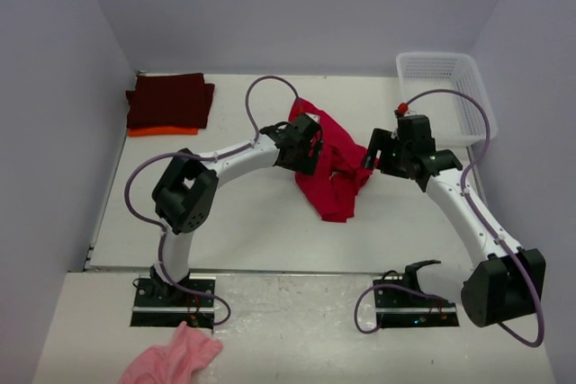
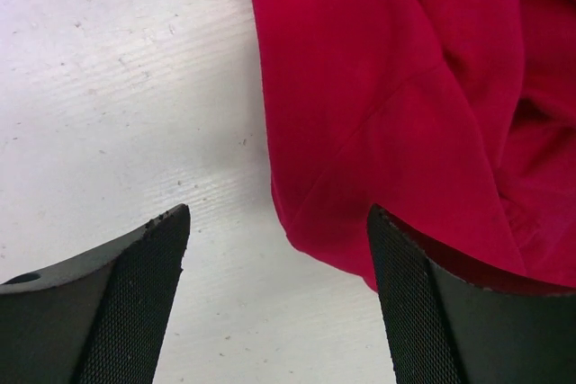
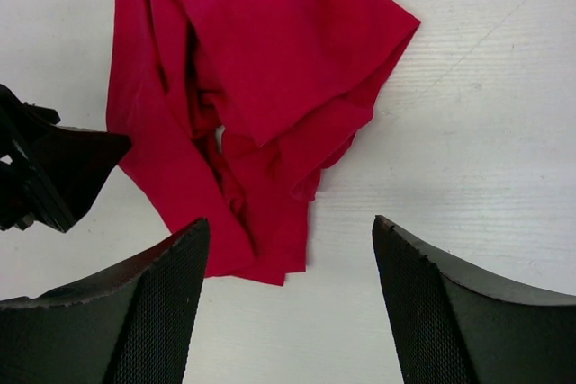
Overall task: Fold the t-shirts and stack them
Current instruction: Flatten out the tshirt
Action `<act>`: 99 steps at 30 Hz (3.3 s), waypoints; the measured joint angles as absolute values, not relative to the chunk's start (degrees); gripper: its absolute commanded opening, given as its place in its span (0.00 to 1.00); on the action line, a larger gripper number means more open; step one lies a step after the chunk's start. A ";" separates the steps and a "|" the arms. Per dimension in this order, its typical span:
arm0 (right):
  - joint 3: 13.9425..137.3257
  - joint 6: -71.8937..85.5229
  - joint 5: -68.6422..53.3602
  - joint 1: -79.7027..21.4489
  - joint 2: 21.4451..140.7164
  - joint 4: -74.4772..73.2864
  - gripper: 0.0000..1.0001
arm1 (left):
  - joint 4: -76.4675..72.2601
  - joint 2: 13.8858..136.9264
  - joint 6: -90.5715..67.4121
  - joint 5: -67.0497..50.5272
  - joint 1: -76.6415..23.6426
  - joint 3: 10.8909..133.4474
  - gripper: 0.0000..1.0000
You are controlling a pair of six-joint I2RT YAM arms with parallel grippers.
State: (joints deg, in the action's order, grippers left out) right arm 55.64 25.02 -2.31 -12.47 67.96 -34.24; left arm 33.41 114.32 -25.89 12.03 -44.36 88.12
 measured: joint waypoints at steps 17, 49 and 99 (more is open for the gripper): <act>57.80 25.98 0.58 -12.47 69.76 -34.33 0.53 | 29.10 118.19 -25.93 4.56 -42.54 86.32 0.00; 53.17 30.06 -2.52 -16.25 89.65 -24.36 0.50 | 28.32 112.57 -24.40 5.58 -39.16 81.47 0.00; 69.08 32.80 -2.46 -21.45 108.40 -18.04 0.00 | 26.09 109.06 -24.23 2.72 -38.26 75.72 0.00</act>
